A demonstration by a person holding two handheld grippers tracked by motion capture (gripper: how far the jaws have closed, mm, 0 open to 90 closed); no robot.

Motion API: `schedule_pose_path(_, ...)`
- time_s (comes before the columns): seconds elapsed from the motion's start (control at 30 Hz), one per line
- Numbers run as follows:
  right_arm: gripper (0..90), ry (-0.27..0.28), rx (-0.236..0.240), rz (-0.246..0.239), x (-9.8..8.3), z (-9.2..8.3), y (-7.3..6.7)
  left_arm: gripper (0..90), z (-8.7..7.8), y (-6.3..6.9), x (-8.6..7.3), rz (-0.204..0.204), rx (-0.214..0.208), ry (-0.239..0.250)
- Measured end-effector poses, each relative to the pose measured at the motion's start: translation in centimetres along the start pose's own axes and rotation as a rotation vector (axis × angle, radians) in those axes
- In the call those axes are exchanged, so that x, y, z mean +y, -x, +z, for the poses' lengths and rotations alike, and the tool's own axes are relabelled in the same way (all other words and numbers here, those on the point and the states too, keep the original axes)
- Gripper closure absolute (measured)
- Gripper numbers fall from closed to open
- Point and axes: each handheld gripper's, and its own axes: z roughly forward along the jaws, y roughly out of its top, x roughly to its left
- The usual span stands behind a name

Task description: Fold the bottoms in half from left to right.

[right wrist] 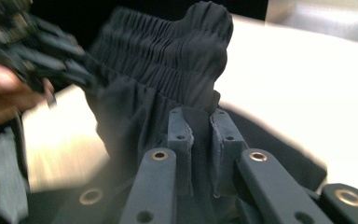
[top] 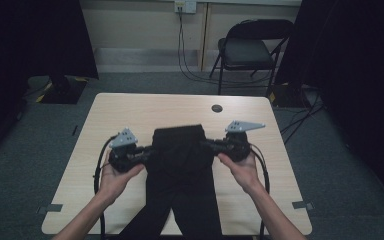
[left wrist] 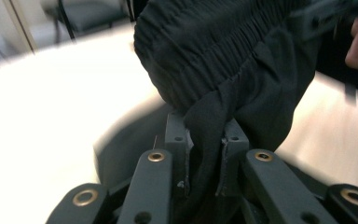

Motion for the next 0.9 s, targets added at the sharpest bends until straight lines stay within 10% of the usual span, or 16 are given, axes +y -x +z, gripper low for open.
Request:
schedule_pose_path(0.23, 80.7, -0.100, 0.019, 0.078, -6.3, 1.2, -0.5, 77.6, 2.4, 0.5, -4.6, -0.027, -0.045, -0.148)
schedule_pose_path(0.4, 80.6, -0.278, -0.046, 0.054, -9.2, 5.1, 0.5, 77.8, 5.5, -1.0, -6.2, -0.050, 0.027, -0.262)
schedule_pose_path(0.6, 80.4, -0.222, -0.069, 0.131, -8.8, 7.7, 3.8, 77.8, 8.4, -5.6, -5.3, -0.100, 0.096, -0.211)
schedule_pose_path(0.73, 80.2, -0.206, -0.178, 0.099, -6.6, 10.6, 6.1, 77.9, 11.1, -8.3, -3.5, -0.068, 0.196, -0.192)
schedule_pose_path(0.9, 78.2, -0.210, -0.290, 0.117, -4.2, 13.0, 9.4, 77.4, 14.2, -10.8, -1.4, -0.124, 0.251, -0.170)
